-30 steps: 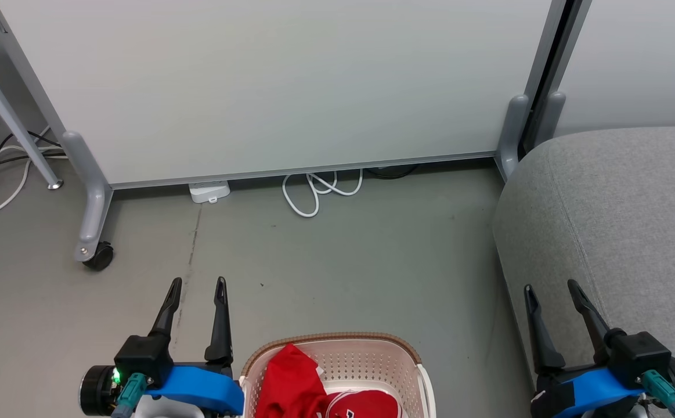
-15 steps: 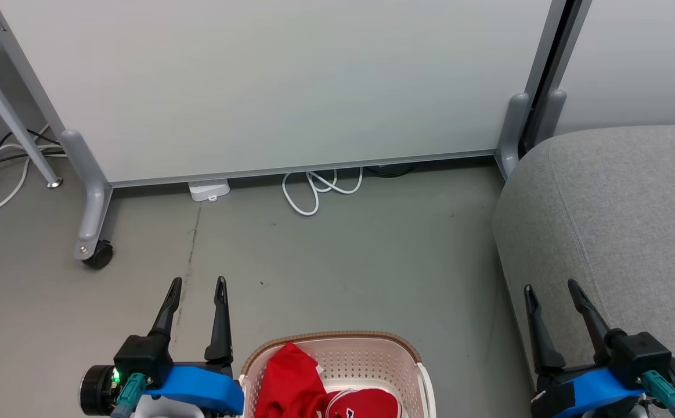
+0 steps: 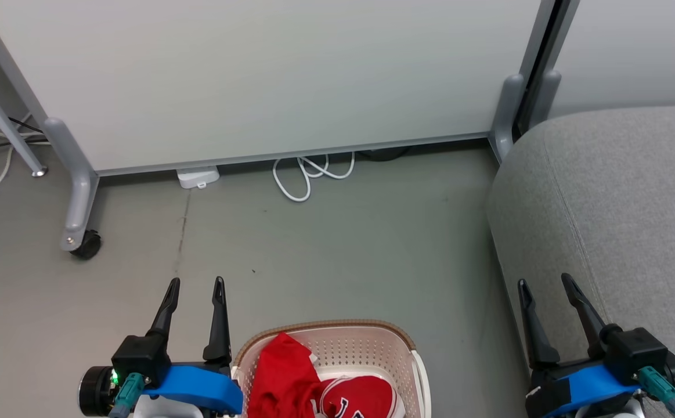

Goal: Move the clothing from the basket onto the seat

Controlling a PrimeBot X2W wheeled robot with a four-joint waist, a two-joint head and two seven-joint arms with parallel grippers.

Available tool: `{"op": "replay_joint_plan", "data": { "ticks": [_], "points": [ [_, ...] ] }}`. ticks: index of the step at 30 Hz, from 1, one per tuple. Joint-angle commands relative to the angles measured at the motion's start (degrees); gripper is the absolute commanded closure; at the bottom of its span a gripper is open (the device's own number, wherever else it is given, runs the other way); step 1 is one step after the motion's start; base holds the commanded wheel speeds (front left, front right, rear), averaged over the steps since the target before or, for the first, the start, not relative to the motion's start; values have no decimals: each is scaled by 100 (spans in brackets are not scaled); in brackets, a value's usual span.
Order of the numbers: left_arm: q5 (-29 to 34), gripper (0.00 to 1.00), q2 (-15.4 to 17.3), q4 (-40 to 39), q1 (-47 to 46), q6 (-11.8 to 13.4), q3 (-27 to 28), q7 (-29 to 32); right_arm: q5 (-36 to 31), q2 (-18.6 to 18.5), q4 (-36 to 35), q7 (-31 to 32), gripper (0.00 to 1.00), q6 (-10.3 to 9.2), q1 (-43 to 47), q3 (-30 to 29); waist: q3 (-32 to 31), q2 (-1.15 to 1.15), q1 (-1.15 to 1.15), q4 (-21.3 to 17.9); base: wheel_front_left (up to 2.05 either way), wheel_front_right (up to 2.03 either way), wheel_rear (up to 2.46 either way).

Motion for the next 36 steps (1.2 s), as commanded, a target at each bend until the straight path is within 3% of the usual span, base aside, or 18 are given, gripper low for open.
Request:
{"op": "replay_joint_plan", "data": {
  "ticks": [1,12,24,36],
  "points": [
    [-20,0,-6,22,-98,19,32,-16,22,-30,-49,-15,0,14,-90,25,133,0,0,-98,0,0,0],
    [28,0,-6,599,-401,-63,46,-16,-17,-28,-208,-22,0,13,-397,215,967,0,0,-532,0,0,0],
    [144,0,79,1887,-1230,-181,-8,-16,156,-24,-375,-52,0,12,-790,361,2223,0,0,-1044,0,0,0],
    [386,0,201,3347,-2271,-182,-303,-7,400,-23,-647,-58,0,12,-1111,546,3304,0,0,-1244,0,0,0]
  ]
}}
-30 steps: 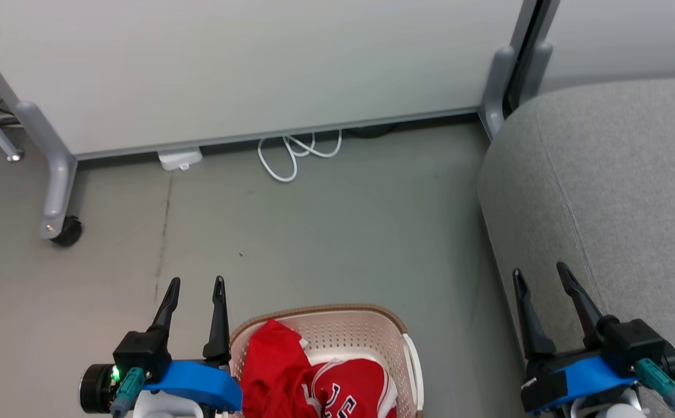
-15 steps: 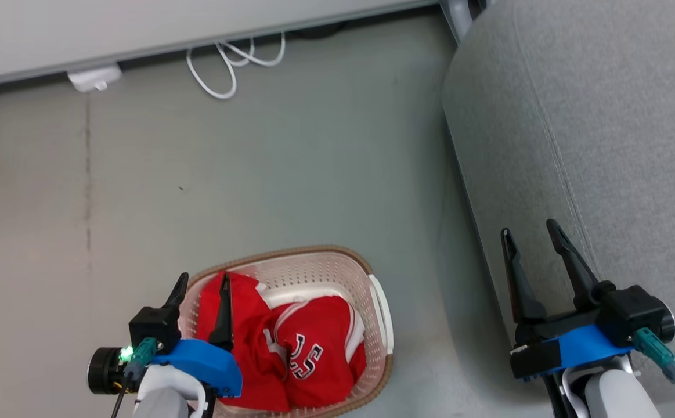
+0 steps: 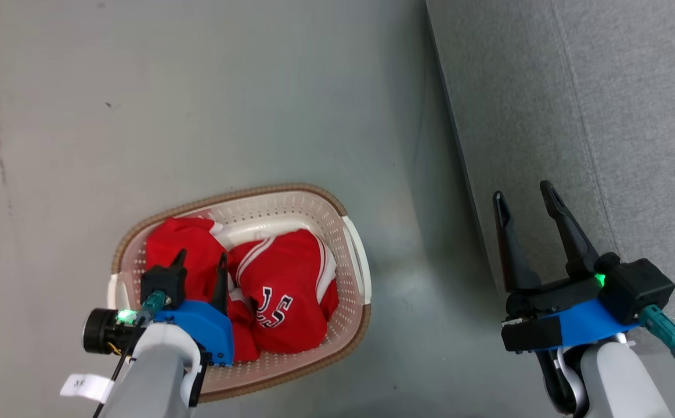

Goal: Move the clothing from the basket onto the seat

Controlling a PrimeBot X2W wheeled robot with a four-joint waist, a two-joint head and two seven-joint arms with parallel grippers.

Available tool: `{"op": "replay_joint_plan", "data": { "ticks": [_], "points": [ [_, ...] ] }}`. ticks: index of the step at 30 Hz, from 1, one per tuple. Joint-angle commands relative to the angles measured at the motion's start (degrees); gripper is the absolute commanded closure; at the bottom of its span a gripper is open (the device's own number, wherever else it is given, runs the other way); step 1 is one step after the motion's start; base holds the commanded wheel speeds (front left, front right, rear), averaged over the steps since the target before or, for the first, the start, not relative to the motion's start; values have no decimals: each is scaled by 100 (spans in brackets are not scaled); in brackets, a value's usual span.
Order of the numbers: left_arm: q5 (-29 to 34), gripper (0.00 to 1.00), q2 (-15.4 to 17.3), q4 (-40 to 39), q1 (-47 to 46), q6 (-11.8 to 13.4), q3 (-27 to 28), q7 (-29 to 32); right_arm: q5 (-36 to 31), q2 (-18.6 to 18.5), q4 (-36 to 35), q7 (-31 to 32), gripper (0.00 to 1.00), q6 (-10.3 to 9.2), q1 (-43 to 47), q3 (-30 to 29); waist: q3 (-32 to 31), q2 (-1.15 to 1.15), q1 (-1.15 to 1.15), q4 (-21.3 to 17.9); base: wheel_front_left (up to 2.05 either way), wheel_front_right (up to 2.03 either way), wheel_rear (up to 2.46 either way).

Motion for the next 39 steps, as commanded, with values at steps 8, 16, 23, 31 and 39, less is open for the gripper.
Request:
{"op": "replay_joint_plan", "data": {
  "ticks": [8,16,23,31,39],
  "points": [
    [318,0,217,717,-753,225,-267,47,204,-12,-180,-32,0,11,-261,162,824,0,-1,-248,0,0,0],
    [601,0,487,1238,-1187,478,-522,91,407,-12,-249,-33,0,11,-354,353,1230,0,-1,-435,0,0,0],
    [806,0,685,1524,-1467,806,-716,127,553,-11,-281,-33,0,11,-403,454,1456,0,-1,-552,0,0,0],
    [959,0,843,1764,-1661,1024,-909,212,664,-11,-295,-33,0,11,-415,557,1623,0,-1,-640,0,0,0],
    [994,0,835,1896,-1790,1124,-1059,394,731,-12,-275,-33,0,10,-450,630,1694,0,-1,-675,0,0,0]
  ]
}}
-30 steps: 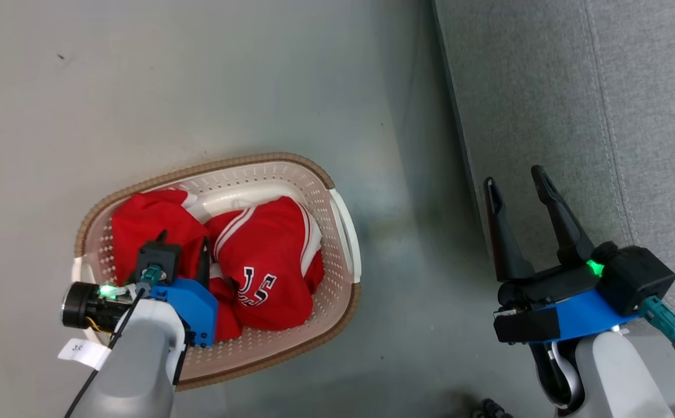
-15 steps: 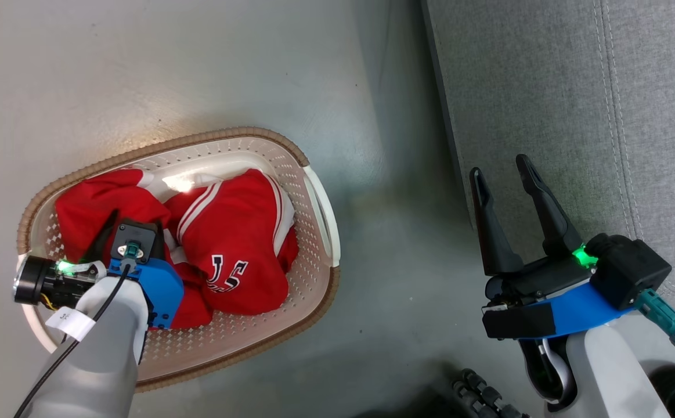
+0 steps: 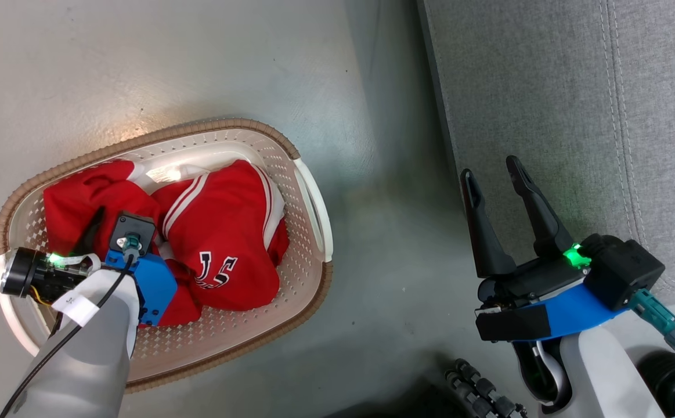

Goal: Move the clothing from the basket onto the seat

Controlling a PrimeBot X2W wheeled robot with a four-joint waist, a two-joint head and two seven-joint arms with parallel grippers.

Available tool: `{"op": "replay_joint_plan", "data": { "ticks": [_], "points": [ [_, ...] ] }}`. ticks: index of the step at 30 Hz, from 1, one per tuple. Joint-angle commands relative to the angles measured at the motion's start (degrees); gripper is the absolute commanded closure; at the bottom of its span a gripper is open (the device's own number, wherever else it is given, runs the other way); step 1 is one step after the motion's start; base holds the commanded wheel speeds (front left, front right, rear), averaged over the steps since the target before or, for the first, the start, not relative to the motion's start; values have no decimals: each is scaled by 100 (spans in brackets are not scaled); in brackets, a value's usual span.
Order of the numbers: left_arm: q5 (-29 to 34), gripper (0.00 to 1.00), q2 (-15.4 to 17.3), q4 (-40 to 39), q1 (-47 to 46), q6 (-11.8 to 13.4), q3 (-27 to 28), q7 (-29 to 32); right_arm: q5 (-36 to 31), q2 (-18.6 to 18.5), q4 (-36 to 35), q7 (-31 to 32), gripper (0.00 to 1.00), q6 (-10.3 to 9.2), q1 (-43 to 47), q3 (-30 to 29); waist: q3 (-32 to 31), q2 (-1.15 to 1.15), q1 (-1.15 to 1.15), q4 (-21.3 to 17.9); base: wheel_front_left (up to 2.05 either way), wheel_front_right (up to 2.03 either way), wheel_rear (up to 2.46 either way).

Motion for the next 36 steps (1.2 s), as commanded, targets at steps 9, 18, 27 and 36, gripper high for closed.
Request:
{"op": "replay_joint_plan", "data": {
  "ticks": [9,18,27,36],
  "points": [
    [-86,54,19,71,-126,36,-67,84,98,-12,5,-33,0,9,-111,48,33,0,-1,-27,0,0,0],
    [-207,100,-13,123,-161,-90,-102,104,101,-12,18,-34,0,7,-126,31,-11,0,-1,-4,0,0,0],
    [-345,100,-117,148,-172,-176,-134,41,41,-12,42,-34,0,7,-145,15,-95,0,-1,73,0,0,0],
    [-519,100,-301,163,56,-277,-138,-151,-32,-12,142,-34,0,7,-156,-1,-543,0,-1,225,0,0,0]
  ]
}}
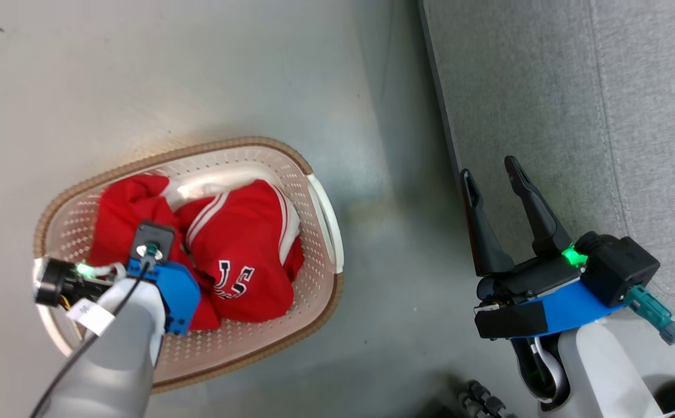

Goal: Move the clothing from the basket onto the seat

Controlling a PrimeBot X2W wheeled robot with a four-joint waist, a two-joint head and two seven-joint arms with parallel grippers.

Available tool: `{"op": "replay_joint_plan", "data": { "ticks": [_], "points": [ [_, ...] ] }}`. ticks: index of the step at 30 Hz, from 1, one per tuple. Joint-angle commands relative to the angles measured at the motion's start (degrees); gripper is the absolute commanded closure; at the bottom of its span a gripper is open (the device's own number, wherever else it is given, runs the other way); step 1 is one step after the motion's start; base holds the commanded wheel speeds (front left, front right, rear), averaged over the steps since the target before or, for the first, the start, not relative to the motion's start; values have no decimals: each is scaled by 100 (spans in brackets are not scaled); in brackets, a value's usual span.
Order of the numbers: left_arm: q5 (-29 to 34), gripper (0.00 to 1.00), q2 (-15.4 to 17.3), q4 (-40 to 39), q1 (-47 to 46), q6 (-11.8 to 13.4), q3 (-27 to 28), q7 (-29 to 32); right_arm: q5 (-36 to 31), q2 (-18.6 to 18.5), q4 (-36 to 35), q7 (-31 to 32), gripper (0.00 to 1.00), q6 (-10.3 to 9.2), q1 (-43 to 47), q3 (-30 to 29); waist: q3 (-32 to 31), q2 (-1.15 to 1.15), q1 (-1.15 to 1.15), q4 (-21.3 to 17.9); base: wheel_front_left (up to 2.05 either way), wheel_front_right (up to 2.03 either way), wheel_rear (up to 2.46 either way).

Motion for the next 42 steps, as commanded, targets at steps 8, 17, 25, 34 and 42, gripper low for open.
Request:
{"op": "replay_joint_plan", "data": {
  "ticks": [8,17,25,34,42],
  "points": [
    [-213,100,-256,-72,412,-187,17,-205,-162,-13,178,-34,0,4,87,-25,-856,0,0,337,0,0,0],
    [-422,100,-493,-538,1031,-373,-27,-266,-412,-14,431,-34,0,5,397,-140,-1920,0,0,779,0,0,0],
    [-571,100,-571,-1204,1626,-515,-58,-269,-533,-15,636,-34,0,4,684,-196,-2720,0,0,1122,0,0,0],
    [-715,100,-641,-1828,2006,-751,-169,-270,-611,-14,799,-34,0,4,1006,-319,-3403,0,0,1478,0,0,0],
    [-866,100,-666,-2434,2064,-905,-392,-270,-604,-14,908,-19,0,4,1189,-277,-3852,0,0,1615,0,0,0]
  ]
}}
